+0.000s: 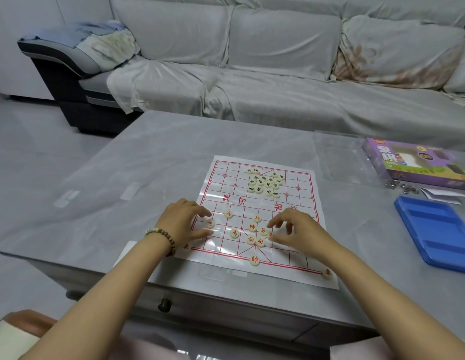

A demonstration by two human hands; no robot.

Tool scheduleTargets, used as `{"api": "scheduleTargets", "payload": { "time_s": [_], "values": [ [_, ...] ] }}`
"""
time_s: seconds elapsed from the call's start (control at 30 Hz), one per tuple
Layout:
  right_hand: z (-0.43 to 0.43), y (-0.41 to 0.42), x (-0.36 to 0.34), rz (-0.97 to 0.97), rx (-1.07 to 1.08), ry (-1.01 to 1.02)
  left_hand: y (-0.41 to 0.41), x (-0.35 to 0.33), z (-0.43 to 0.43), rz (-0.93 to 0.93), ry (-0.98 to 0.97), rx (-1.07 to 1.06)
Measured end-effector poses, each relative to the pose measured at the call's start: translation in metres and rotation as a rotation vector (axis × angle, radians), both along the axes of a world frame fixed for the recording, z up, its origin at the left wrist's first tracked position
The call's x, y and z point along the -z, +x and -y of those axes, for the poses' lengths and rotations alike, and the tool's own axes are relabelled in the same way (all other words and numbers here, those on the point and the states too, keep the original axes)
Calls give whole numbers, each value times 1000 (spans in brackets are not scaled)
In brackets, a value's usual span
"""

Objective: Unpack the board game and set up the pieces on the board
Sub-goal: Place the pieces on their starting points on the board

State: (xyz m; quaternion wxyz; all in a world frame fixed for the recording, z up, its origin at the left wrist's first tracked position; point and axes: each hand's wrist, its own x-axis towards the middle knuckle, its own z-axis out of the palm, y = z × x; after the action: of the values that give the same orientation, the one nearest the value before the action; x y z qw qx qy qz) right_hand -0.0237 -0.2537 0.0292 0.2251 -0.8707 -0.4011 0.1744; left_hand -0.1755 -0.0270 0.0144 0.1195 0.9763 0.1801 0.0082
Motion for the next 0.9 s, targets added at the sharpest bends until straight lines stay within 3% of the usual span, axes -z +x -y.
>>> {"api": "scheduleTargets", "payload": {
  "time_s": [0.13, 0.3, 0.63, 0.9],
  "values": [
    [-6, -4, 1, 8, -25, 2, 0, 0, 1, -1, -12, -14],
    [-6, 3, -5, 39, 14, 38, 3, -8, 8, 170, -75, -1],
    [-11, 1, 4, 48, -24, 14, 16, -12, 24, 152, -115, 96],
    [-32, 3, 9, 48, -12, 36, 21, -3, 35, 32, -91, 155]
  ]
}}
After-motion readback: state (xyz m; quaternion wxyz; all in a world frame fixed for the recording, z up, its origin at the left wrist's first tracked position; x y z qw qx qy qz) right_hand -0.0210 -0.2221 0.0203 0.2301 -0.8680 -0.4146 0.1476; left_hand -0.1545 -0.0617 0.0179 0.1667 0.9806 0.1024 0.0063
